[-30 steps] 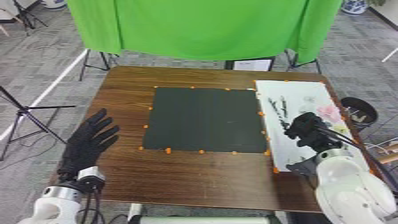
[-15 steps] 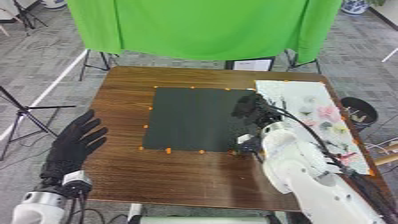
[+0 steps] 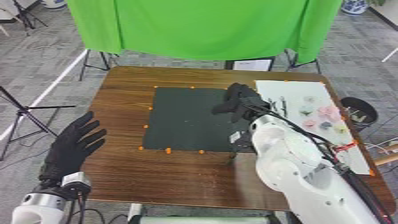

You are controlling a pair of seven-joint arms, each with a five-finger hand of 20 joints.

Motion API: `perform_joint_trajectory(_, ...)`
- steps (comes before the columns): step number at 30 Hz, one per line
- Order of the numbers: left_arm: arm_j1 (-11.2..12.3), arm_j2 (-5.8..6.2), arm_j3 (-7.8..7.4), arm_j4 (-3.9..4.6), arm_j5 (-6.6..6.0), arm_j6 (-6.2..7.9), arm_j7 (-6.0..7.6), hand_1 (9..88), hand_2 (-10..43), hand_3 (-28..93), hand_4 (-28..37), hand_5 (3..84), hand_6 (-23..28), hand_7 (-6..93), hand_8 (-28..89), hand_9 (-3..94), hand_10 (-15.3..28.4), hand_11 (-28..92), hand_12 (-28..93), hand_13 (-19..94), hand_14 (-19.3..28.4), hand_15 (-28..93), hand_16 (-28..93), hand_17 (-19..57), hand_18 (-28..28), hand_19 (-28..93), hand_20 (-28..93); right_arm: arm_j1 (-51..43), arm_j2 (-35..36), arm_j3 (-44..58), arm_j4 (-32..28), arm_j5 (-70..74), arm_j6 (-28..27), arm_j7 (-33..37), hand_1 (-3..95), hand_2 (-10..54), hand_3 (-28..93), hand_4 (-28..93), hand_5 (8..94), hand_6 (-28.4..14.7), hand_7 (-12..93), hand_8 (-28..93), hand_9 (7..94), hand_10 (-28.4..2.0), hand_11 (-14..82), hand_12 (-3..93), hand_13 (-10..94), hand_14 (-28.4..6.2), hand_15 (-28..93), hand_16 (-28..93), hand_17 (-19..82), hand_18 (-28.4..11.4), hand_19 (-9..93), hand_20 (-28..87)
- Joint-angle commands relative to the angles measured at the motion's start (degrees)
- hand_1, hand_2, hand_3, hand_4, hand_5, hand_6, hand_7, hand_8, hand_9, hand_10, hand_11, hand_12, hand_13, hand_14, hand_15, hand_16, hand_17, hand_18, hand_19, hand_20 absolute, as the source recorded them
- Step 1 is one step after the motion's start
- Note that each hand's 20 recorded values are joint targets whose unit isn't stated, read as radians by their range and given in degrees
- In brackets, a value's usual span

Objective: Arrange flowers

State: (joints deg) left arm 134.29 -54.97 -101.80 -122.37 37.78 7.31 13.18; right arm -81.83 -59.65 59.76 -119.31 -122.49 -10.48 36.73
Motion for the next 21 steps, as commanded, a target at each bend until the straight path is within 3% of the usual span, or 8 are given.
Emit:
perform_joint_trajectory(1, 1.0, -0.46, 0.08, -0.04, 0.09, 0.27, -0.25, 25.2, -6.3, 70, -28.3, 26.8, 3.2, 22.9, -12, 23.1, 11.9, 23, 17, 19, 16.4, 34, -1, -8.9, 22.8, 42, 8, -3.9, 6.0, 3.3, -2.0, -2.0, -8.4, 4.0, 20.2, -9.5, 72, -28, 71.3, -1.5, 56, -11, 78.8, -10.4, 69.5, 54.7, 73, -11.7, 89, 40, 42, -22.9, 93, 72)
perform_joint_trajectory(8, 0.2, -0.08, 0.88, 0.41, 0.47, -0.35, -0.63, 25.3, -6.1, 70, -28.3, 26.6, 3.2, 22.6, -12, 23.0, 11.8, 23, 17, 19, 16.3, 34, -1, -8.9, 22.8, 42, 8, -5.7, 7.2, 3.0, -2.7, -0.7, -18.3, 6.4, 22.3, -8.8, 56, -28, 82.9, -0.3, 44, -8, 84.9, -10.5, 65.9, 53.0, 78, -12.0, 87, 40, 47, -24.1, 93, 74)
perform_joint_trajectory(17, 0.3, 0.2, 0.84, 0.46, 0.44, -0.5, -0.89, 25.2, -6.1, 70, -28.2, 26.5, 3.2, 22.0, -11, 22.9, 11.8, 22, 17, 19, 16.2, 33, 0, -9.0, 22.8, 41, 8, -7.1, 6.2, 1.1, -2.5, -1.1, -22.0, 8.5, 18.1, -7.9, 59, -28, 91.8, 1.5, 36, -7, 90.6, -10.3, 61.7, 48.4, 83, -11.4, 84, 39, 53, -24.3, 93, 73)
perform_joint_trajectory(21, 0.2, 0.44, 0.91, 0.64, 0.41, -0.69, -1.07, 25.3, -6.0, 69, -28.2, 26.5, 3.2, 21.8, -11, 22.9, 11.6, 22, 18, 19, 16.2, 32, 0, -9.0, 22.8, 41, 8, -6.4, 5.3, 0.1, -2.5, 0.1, -23.7, 8.8, 11.8, -5.4, 59, -28, 93.1, 1.6, 34, -6, 92.1, -9.8, 60.8, 47.9, 85, -11.0, 83, 39, 54, -24.3, 93, 74)
